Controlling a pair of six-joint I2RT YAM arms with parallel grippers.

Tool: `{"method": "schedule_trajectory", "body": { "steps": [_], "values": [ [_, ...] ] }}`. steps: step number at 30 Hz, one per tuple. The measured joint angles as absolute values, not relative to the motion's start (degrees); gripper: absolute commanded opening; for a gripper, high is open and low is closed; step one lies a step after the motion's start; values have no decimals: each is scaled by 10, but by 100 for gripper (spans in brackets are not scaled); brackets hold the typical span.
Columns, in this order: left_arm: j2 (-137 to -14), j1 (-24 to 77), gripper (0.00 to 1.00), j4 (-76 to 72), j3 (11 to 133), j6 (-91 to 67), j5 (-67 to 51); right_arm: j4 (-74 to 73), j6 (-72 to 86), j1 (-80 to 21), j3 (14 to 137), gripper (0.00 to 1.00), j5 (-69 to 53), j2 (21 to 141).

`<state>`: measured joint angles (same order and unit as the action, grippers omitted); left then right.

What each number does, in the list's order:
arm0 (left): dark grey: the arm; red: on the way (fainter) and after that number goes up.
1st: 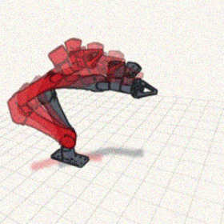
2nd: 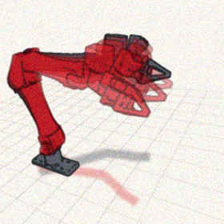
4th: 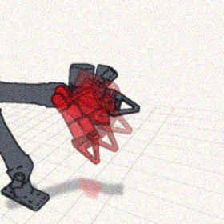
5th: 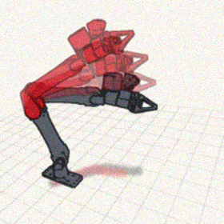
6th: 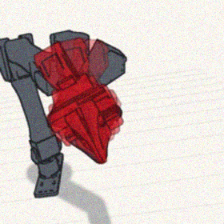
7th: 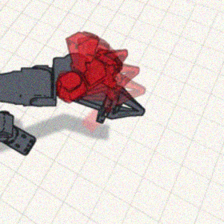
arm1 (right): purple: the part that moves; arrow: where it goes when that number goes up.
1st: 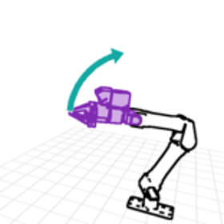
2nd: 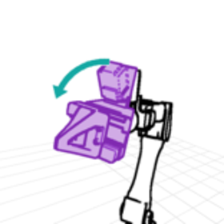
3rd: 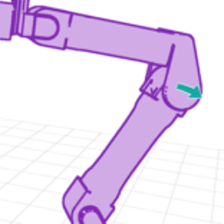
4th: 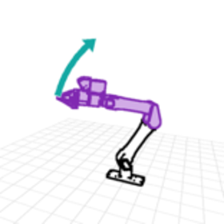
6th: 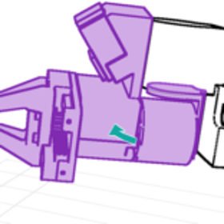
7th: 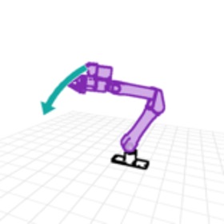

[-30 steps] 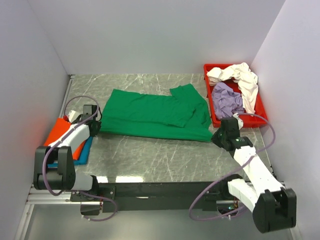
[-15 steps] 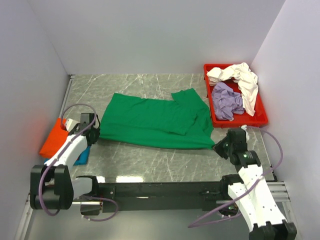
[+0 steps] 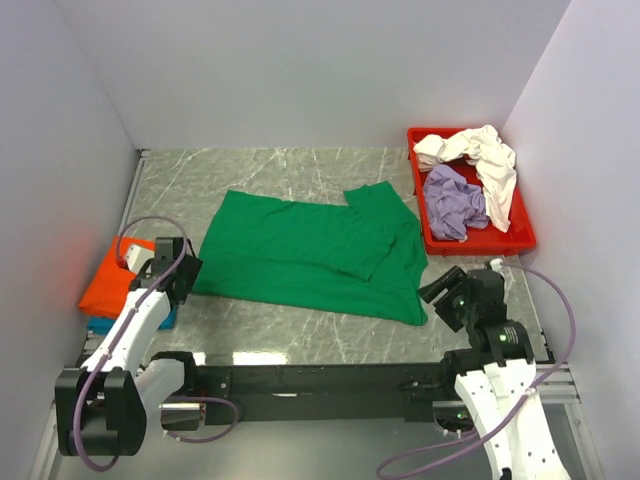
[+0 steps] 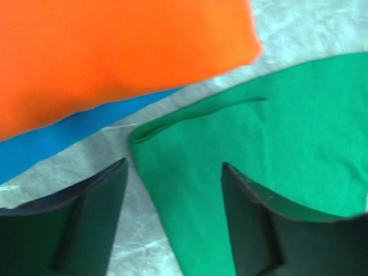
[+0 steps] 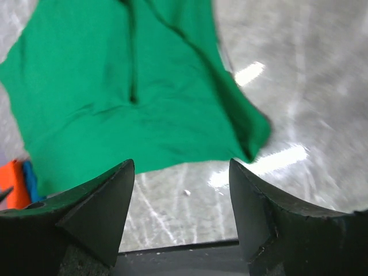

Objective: Fold and stack the t-shirts
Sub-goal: Fold the tshirt

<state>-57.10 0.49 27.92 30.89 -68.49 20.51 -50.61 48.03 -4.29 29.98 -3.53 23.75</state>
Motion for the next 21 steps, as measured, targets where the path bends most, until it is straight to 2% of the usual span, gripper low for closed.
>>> {"method": "schedule_trajectory", "body": {
  "steps": [2,5,12,21],
  "values": [
    [-569,4,77,286,328,-666,200,-473,470,-44,305,72,-53,271],
    [-581,8,77,286,370,-639,188,-411,463,-67,308,70,-64,350],
    [-631,88,77,258,406,-620,161,-274,471,-200,339,54,-21,550],
    [-728,145,77,226,412,-620,128,-126,485,-238,357,52,-12,734]
  ]
}}
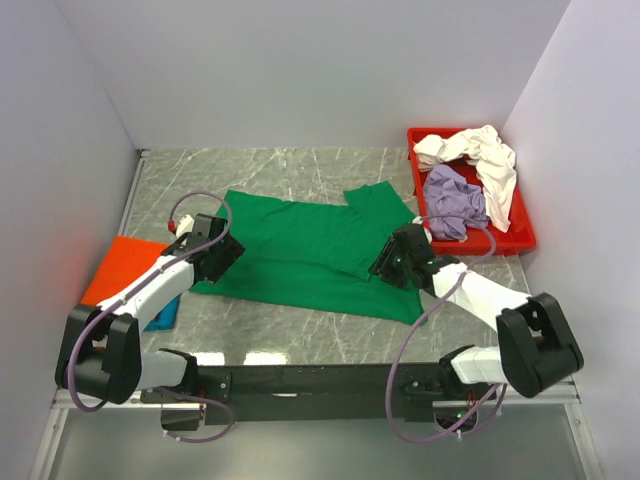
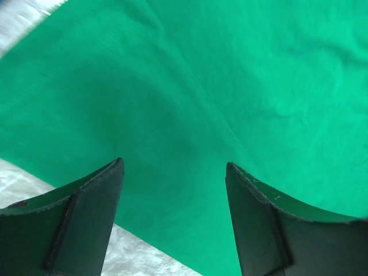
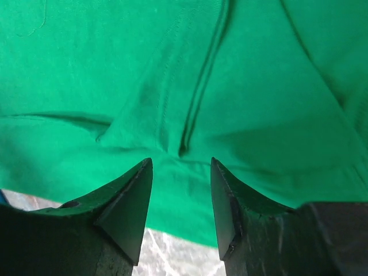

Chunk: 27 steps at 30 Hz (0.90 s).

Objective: Fold and stack the t-shirts
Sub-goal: Fold the tshirt

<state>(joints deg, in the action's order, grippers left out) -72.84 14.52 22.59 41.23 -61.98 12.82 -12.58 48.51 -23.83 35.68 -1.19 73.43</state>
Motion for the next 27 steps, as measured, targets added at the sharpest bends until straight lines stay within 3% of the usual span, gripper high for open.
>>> {"method": "schedule_trajectory", "body": {
  "steps": [15,23,27],
  "values": [
    [-738,160,76,213,413,-615,118,-45,517,-275,364,42,-8,816],
    [-738,160,76,213,423,-611,119,-37,526,-279,366,10,-2,838],
    [-738,160,75,213,424,-608,119,-43,526,-281,382,3,2,851]
  ]
}}
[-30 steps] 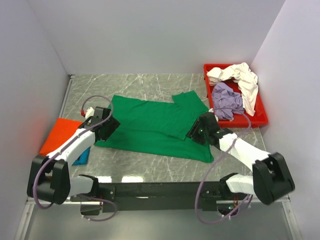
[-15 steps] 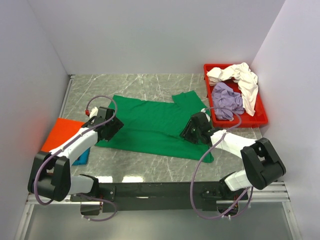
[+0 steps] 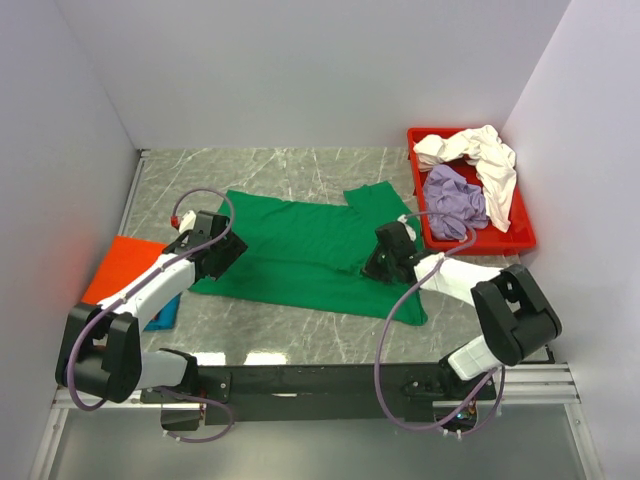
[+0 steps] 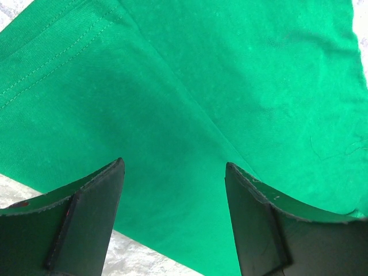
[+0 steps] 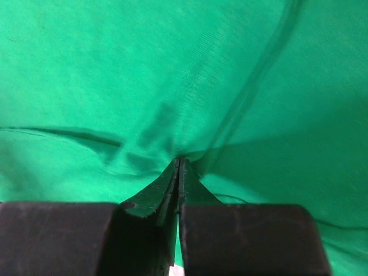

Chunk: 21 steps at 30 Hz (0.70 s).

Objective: Fold and stack the t-shirts
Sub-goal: Fold the tshirt

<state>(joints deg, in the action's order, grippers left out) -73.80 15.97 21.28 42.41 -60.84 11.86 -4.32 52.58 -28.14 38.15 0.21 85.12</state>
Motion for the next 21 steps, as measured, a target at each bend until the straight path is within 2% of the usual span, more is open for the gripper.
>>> {"method": "schedule_trajectory", "body": {
  "steps": [7,15,18,19,21],
  "values": [
    [-738,160,76,216,424,-607,119,-54,512,-284,453,0,9,880],
    [-738,160,76,218,425,-607,119,-59,487,-284,542,1,5,957],
    [-739,160,76,223,430,-607,119,-67,475,-284,570,12,1,986],
    [-740,160,76,223,434,-607,119,-72,470,-284,579,24,-1,993],
    [-748,160,80,234,454,-607,119,-75,462,-284,599,37,-11,1010]
  ]
}}
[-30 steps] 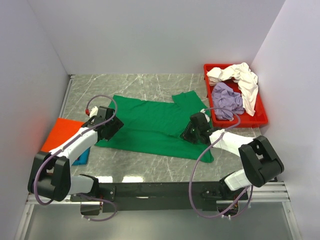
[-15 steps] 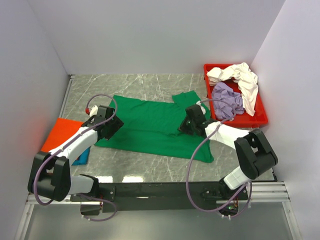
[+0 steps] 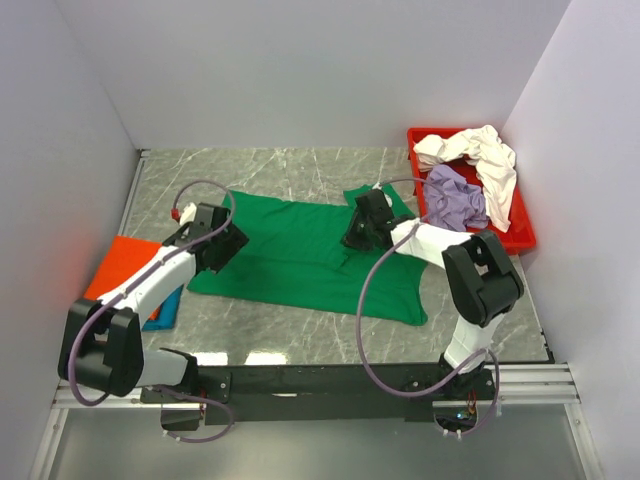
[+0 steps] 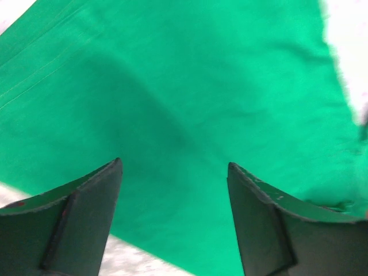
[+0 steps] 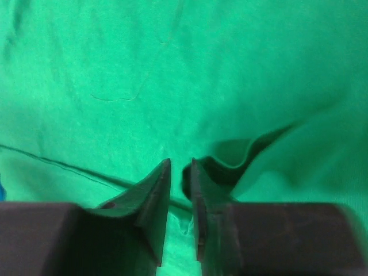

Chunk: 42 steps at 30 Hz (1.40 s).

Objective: Fold and stack the t-shirts
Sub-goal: Fold the tshirt

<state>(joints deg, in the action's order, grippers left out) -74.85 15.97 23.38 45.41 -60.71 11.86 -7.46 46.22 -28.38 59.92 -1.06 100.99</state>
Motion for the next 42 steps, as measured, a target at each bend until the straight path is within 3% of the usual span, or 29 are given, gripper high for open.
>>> {"method": "schedule_trajectory", "body": {
  "steps": [2,5,9,12,15,19,22,31,42],
  "values": [
    [-763,160,86,235,483,-607,118,-79,450,-284,616,54,-19,1021],
    [-788,160,88,239,533,-607,119,-91,433,-284,636,60,-21,1022],
    [-858,152,87,255,642,-598,138,-107,416,-280,647,60,-15,1004],
    [-941,133,79,259,751,-575,150,-113,410,-278,629,60,-7,958],
    [-1029,116,80,265,850,-546,165,-105,411,-276,584,59,-5,893],
    [-1158,99,70,292,971,-509,192,-93,416,-276,513,59,-11,823],
    [-1240,95,68,309,1038,-482,199,-89,419,-276,457,59,-11,785],
    [-1329,95,55,348,1106,-457,214,-77,423,-277,359,57,-11,712],
    [-1347,95,48,370,1149,-465,238,-64,424,-277,330,55,-12,704]
  ]
}}
